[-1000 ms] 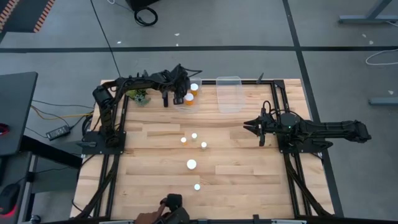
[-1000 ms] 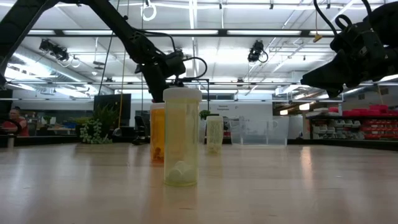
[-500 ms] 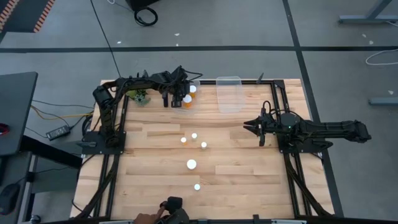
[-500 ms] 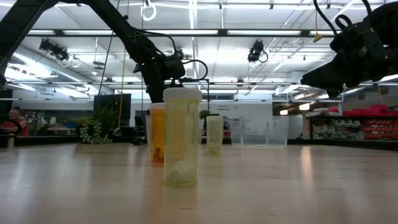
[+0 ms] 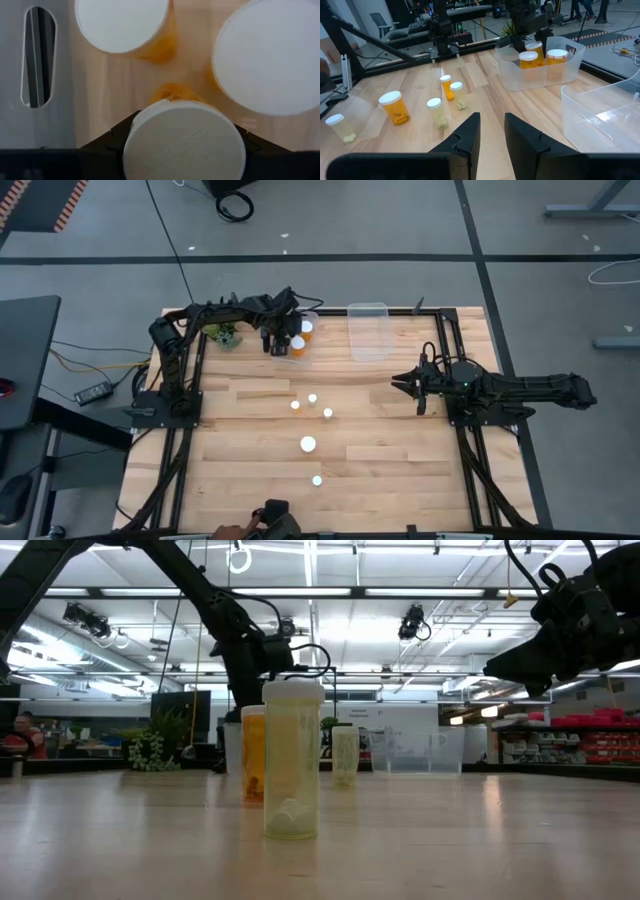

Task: Pick and place medicine bottles into bin by pill shape (circle, oval)
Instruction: Put the large orange pill bottle into the left transparent bin

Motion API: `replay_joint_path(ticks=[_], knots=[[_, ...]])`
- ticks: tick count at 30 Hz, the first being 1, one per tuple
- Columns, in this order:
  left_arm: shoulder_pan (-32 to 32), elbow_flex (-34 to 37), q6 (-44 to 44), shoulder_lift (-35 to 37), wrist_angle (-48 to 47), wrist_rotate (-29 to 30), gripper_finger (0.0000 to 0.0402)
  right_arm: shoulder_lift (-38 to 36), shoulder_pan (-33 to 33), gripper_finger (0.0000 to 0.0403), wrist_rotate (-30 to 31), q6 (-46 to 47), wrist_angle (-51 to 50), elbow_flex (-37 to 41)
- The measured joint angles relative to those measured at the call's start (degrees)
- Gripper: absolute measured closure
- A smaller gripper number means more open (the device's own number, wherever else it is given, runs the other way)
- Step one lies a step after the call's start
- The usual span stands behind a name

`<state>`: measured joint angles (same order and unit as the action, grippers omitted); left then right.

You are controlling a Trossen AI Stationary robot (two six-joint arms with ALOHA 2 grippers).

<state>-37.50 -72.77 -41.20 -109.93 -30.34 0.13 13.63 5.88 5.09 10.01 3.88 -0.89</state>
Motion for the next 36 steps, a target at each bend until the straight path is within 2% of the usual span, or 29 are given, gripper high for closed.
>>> replay_joint_path(ticks=[13, 20, 27, 36], knots=[[0.1, 0.0, -1.9, 0.0, -1.0, -0.1, 0.0189, 0.0, 0.0, 0.0308, 0.0, 0.0, 0.0, 0.0], [0.2, 0.0, -1.5, 0.0, -0.9, 0.1, 0.0163, 0.0, 0.0, 0.0308, 0.0, 0.0, 0.0, 0.0], [1.5, 0.0, -2.0, 0.1, -0.8, 2.9, 0.0137, 0.0, 0.0, 0.0308, 0.0, 0.0, 0.0, 0.0], [1.7, 0.0, -2.0, 0.1, -1.1, 3.4, 0.0131, 0.0, 0.0, 0.0308, 0.0, 0.0, 0.0, 0.0]])
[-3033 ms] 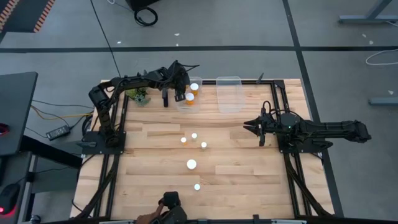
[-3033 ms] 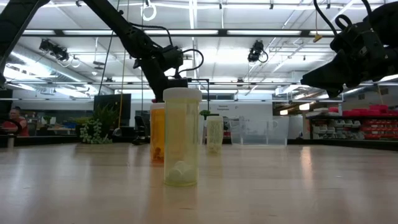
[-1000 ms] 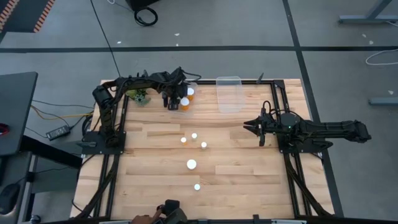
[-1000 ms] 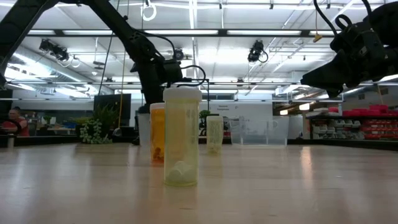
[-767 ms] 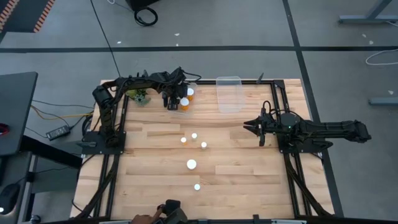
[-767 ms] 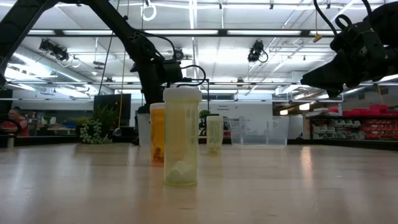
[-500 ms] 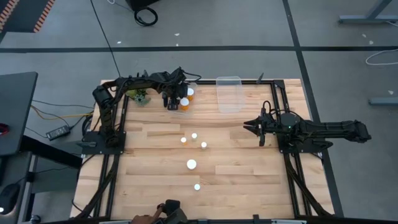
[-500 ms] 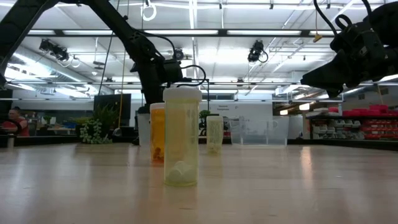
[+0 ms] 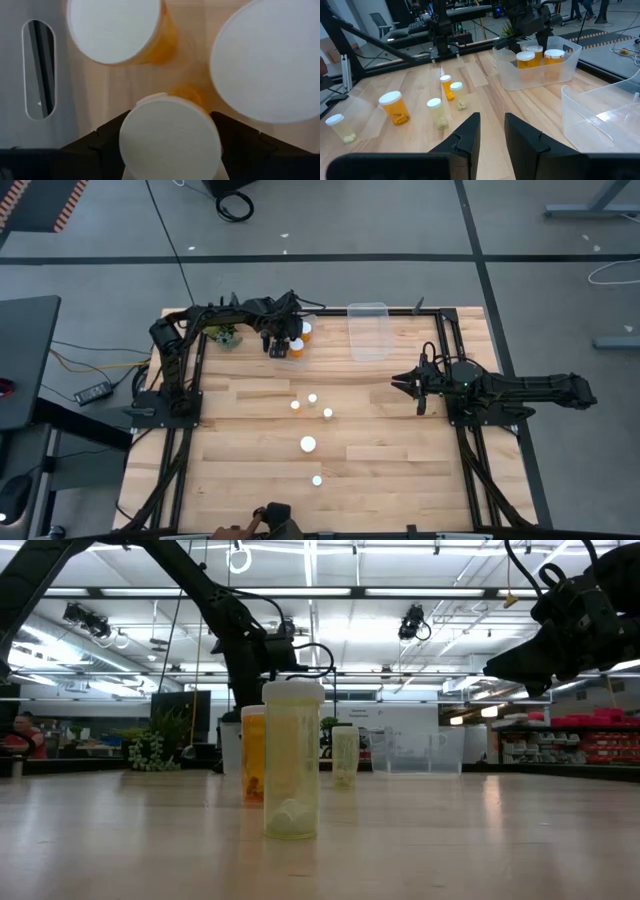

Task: Pick and place medicine bottles into bin by pill shape (circle, oval)
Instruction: Put the large orange pill bottle into the left transparent bin

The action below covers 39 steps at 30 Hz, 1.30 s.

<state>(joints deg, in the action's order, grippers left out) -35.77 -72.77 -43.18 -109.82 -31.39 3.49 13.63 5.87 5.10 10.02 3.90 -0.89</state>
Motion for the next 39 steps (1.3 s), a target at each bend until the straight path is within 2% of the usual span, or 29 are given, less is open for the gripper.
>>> replay_joint_path(ticks=[16, 24, 34, 36, 39], knots=[[0.0, 0.0, 0.0, 0.6, -0.8, -0.1, 0.0131, 0.0, 0.0, 0.0308, 0.0, 0.0, 0.0, 0.0], [0.0, 0.0, 0.6, 4.5, -3.4, -1.8, 0.0131, 0.0, 0.0, 0.0308, 0.0, 0.0, 0.0, 0.0], [0.1, 0.0, 1.8, 12.3, -3.6, -0.7, 0.0133, 0.0, 0.0, 0.0308, 0.0, 0.0, -0.1, 0.0], [0.4, 0.0, 2.6, 13.7, -3.9, -1.8, 0.0137, 0.0, 0.0, 0.0308, 0.0, 0.0, -0.1, 0.0], [1.6, 0.0, 3.6, 15.6, -5.7, -6.9, 0.0146, 0.0, 0.0, 0.0308, 0.0, 0.0, -0.1, 0.0]])
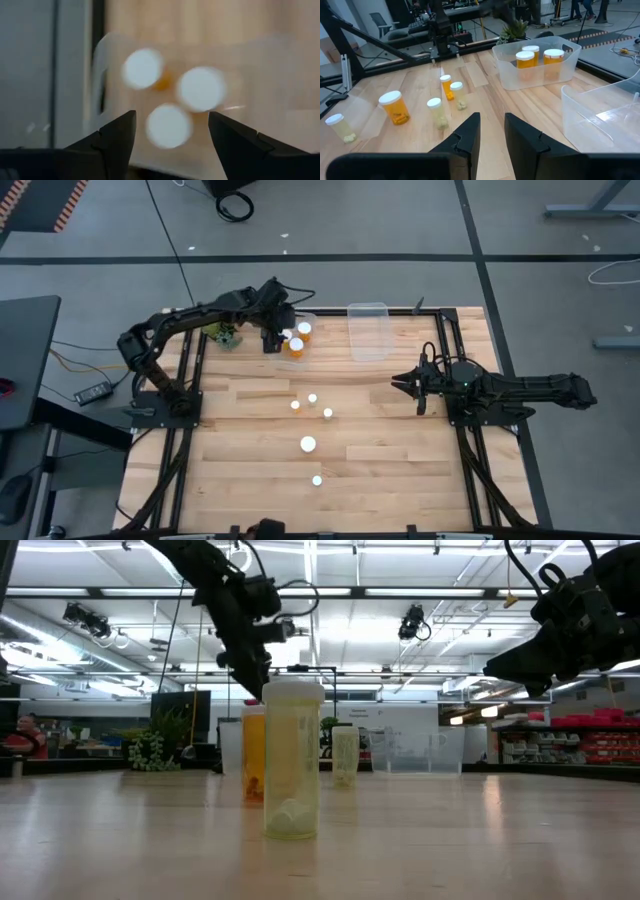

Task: Pick and place medicine bottles into bin by pill shape (circle, oval)
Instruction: Put the large orange pill bottle into the left transparent bin

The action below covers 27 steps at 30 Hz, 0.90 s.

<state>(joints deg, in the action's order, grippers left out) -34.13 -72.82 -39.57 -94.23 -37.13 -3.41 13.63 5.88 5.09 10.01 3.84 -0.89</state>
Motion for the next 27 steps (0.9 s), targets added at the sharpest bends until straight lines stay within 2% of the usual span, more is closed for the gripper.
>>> replay_joint_path(ticks=[6, 12, 27], knots=[[4.6, 0.0, 1.7, 0.7, -1.2, -5.4, 0.0166, 0.0, 0.0, 0.0308, 0.0, 0.0, 0.0, 0.0], [10.4, 0.0, 3.1, 0.5, -1.3, -5.5, 0.0175, 0.0, 0.0, 0.0308, 0.0, 0.0, 0.0, 0.0], [21.1, 0.0, 10.5, 0.5, -2.6, -5.5, 0.0159, 0.0, 0.0, 0.0308, 0.0, 0.0, 0.0, 0.0]])
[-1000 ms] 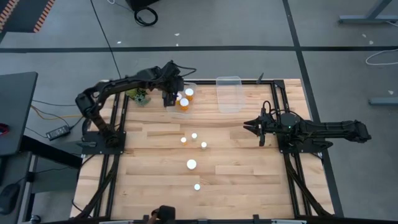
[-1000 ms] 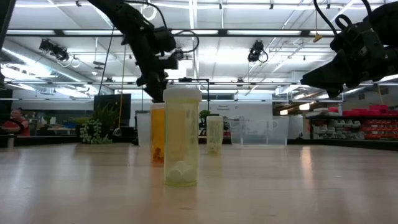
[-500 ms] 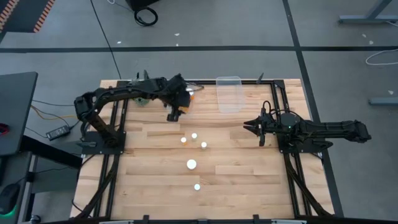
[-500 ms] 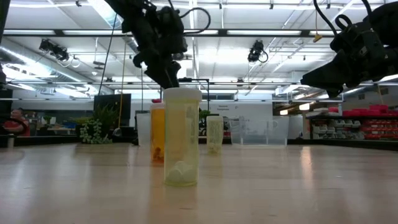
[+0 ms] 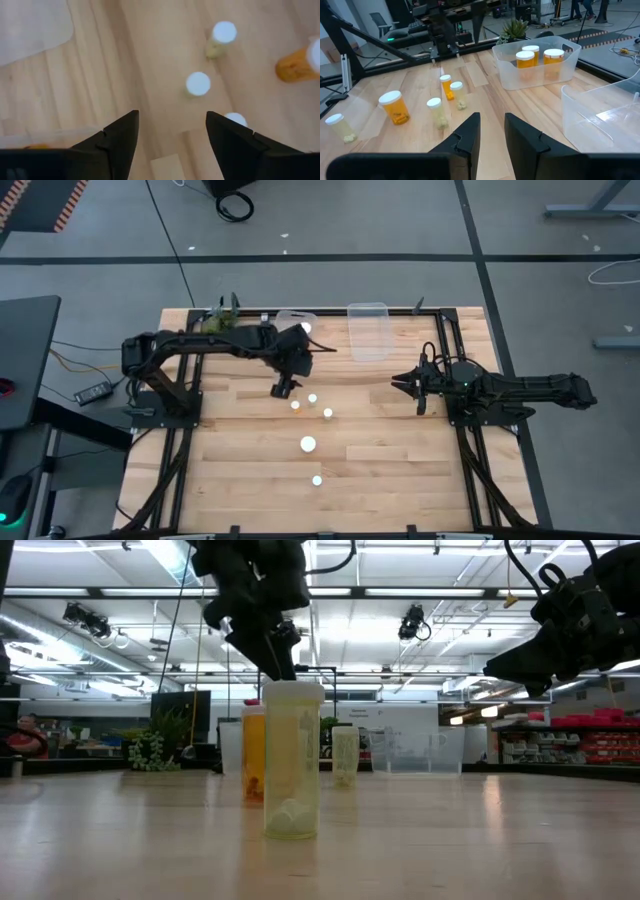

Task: Pick and place medicine bottles into bin by pill shape (circle, oval)
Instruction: Put the large orange pill bottle into the left transparent bin

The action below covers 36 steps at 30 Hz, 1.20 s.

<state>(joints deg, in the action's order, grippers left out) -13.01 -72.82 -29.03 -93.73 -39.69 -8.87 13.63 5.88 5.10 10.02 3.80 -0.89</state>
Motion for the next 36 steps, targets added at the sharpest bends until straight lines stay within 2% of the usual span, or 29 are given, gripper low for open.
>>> replay_joint_path(ticks=[7, 11, 20, 28, 31, 36], knots=[[3.5, 0.0, 1.1, 0.0, -0.1, 0.0, 0.0137, 0.0, 0.0, 0.0308, 0.0, 0.0, 0.0, 0.0], [5.3, 0.0, 2.2, 0.0, 0.0, 0.5, 0.0140, 0.0, 0.0, 0.0308, 0.0, 0.0, 0.0, 0.0], [10.4, 0.0, 6.3, 0.0, 0.0, 10.2, 0.0176, 0.0, 0.0, 0.0308, 0.0, 0.0, 0.0, 0.0], [14.2, 0.0, 10.7, 0.0, -2.4, 10.3, 0.0195, 0.0, 0.0, 0.0308, 0.0, 0.0, 0.0, 0.0], [14.7, 0.3, 13.8, 0.0, -3.9, 8.8, 0.0195, 0.0, 0.0, 0.0308, 0.0, 0.0, 0.0, 0.0], [16.4, 4.1, 17.1, -0.1, -1.0, 6.3, 0.0185, 0.0, 0.0, 0.0308, 0.0, 0.0, 0.0, 0.0]])
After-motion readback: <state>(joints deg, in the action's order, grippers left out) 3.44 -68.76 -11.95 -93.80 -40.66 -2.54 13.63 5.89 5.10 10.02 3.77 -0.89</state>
